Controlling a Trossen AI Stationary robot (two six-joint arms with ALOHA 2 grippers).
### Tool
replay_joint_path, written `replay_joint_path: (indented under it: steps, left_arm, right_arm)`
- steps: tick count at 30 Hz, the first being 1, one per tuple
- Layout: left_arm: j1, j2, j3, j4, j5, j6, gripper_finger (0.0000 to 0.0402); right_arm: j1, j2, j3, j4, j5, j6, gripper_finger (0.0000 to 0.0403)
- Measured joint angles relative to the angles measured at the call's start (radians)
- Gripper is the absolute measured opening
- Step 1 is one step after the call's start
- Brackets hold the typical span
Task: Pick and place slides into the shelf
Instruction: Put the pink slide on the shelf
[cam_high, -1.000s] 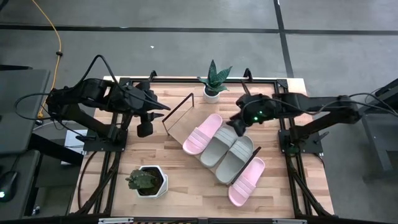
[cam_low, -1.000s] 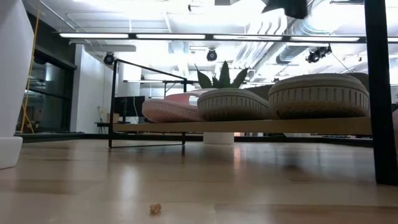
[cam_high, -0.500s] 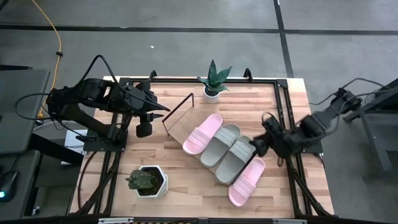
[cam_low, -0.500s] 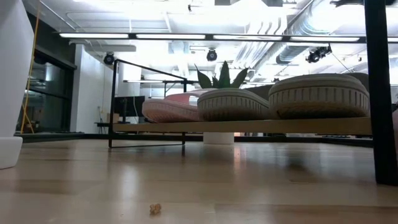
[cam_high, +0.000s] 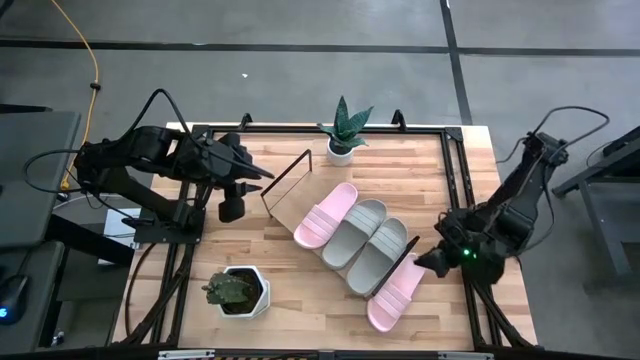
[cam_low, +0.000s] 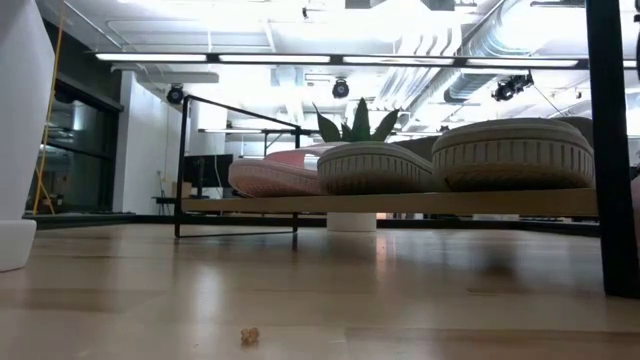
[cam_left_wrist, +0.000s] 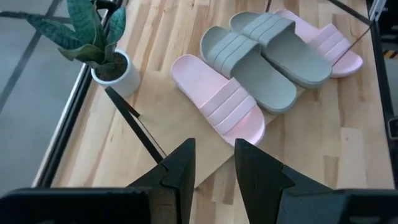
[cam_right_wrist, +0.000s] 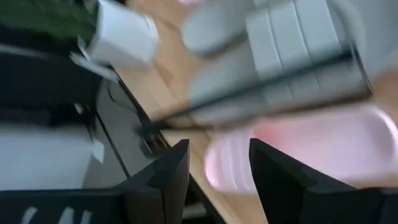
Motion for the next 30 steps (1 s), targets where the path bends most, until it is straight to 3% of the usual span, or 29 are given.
replay_joint_path:
  steps: [4,12,18,21,30]
  left_arm:
    - [0.000,0.000,0.000,0.006,0.000,-0.056,0.0101]
    - [0.000,0.000,0.000,0.008,0.000,-0.200,0.0101]
    - [0.000,0.000,0.000,0.009,-0.001,-0.313,0.0101]
    - [0.000,0.000,0.000,0.009,-0.001,-0.339,0.0101]
    - [0.000,0.010,0.000,0.008,-0.003,-0.368,0.0101]
  right_arm:
    - [0.070,0.000,0.000,-0.043,-0.075,0.039,0.0157]
    - [0.126,-0.001,-0.027,-0.049,-0.110,0.029,0.0157]
    - [0.126,-0.001,-0.244,0.301,-0.153,-0.044,0.0157]
    - [0.126,-0.002,-0.350,0.451,-0.119,-0.047,0.0157]
    - [0.043,0.023,-0.449,0.525,-0.151,-0.112,0.0157]
